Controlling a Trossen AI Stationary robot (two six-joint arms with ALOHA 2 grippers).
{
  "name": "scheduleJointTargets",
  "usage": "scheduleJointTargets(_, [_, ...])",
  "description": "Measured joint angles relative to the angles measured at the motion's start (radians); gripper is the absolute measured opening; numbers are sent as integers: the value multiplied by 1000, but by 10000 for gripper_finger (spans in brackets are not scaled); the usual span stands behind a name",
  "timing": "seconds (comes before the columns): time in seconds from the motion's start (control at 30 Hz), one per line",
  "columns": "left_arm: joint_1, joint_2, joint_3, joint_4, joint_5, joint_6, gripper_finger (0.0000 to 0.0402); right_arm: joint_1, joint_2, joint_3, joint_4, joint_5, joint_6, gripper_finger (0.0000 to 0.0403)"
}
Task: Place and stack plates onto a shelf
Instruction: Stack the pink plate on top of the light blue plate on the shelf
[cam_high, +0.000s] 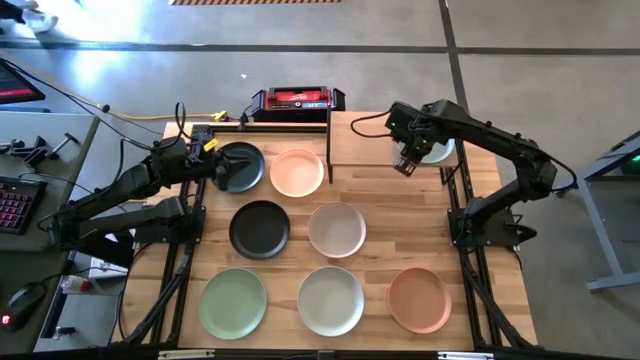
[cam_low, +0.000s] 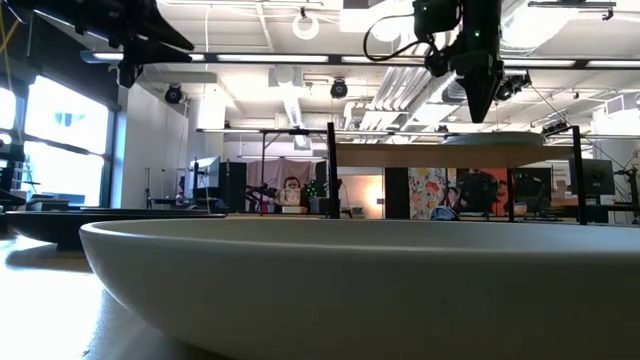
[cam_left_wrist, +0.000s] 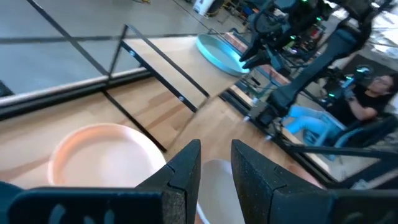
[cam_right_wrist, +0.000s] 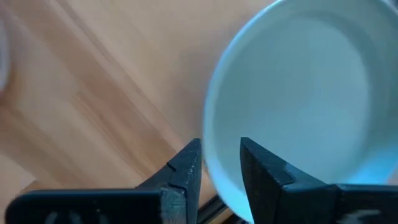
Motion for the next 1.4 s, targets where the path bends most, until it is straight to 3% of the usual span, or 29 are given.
scheduleJointTargets(0.23, [-68,22,0,69,38,-38,78,7,-29,1,-4,-172,89,87])
scheduleJointTargets(0.73, [-165,239,12,219,22,-62,78,205,-111,2,42,-191,172,87])
scheduleJointTargets(1.1, [-185,467,295,-74,-2,296,78,322,-151,2,99,-185,239,87])
scheduleJointTargets(1.4, [-225,636,314,-119,-43,540,78,378,-153,2,108,-128,290,87])
